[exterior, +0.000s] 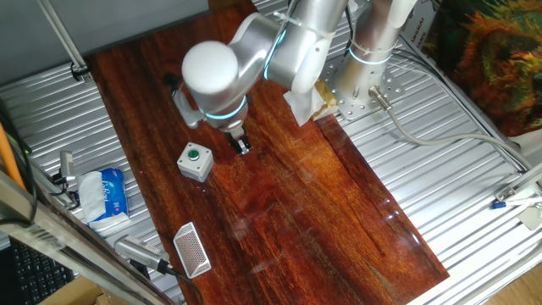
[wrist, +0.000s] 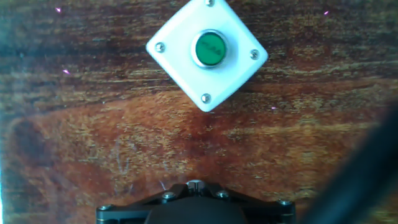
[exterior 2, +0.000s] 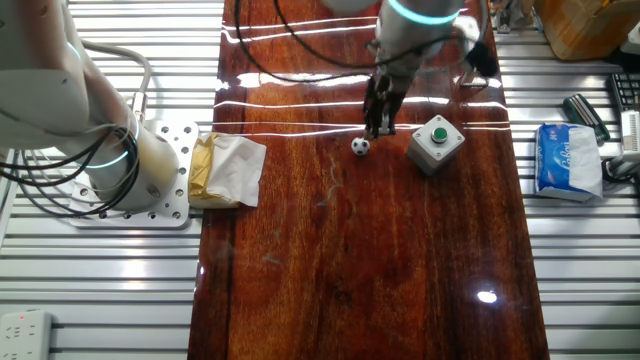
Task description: Push the soccer ball into the goal
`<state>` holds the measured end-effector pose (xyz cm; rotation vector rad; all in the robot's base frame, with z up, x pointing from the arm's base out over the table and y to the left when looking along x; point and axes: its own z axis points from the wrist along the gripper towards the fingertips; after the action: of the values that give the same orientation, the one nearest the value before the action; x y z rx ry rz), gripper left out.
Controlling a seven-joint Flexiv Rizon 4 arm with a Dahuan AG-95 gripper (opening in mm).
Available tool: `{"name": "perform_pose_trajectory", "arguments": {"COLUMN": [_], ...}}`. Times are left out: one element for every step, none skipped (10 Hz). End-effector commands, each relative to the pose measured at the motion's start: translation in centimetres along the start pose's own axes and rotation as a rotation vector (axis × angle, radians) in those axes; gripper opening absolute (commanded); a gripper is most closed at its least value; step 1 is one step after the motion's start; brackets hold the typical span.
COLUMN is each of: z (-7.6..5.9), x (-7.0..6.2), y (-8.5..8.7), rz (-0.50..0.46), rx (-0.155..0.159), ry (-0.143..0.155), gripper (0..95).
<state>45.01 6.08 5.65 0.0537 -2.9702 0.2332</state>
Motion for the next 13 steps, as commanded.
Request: {"name": "perform_pose_trajectory", "arguments": {"z": [-0.6, -0.8, -0.9, -1.2, -1.6, -2.0, -2.2, -2.2, -2.2, -2.2, -2.2, -2.2, -2.2], "x": [0.4, 0.5, 0.6, 0.7, 0.9, 1.2, 1.3, 1.2, 1.2, 1.2, 1.2, 1.2, 1.2], "y": [0.0, 0.0, 0.1, 0.1, 0.2, 0.4, 0.4, 0.4, 0.4, 0.4, 0.4, 0.4, 0.4], "rz": [-0.016, -0.037, -0.059, -0.117, -0.174, -0.215, -0.240, -0.279, -0.289, -0.286, -0.282, -0.285, -0.291], "rx": [0.014, 0.007, 0.004, -0.004, 0.001, 0.000, 0.005, 0.002, -0.006, -0.039, -0.061, -0.070, -0.069], "ry": [0.015, 0.026, 0.037, 0.050, 0.056, 0.055, 0.054, 0.053, 0.052, 0.046, 0.042, 0.040, 0.040], "gripper": [0.0, 0.0, 0.0, 0.0, 0.0, 0.0, 0.0, 0.0, 0.0, 0.0, 0.0, 0.0, 0.0]}}
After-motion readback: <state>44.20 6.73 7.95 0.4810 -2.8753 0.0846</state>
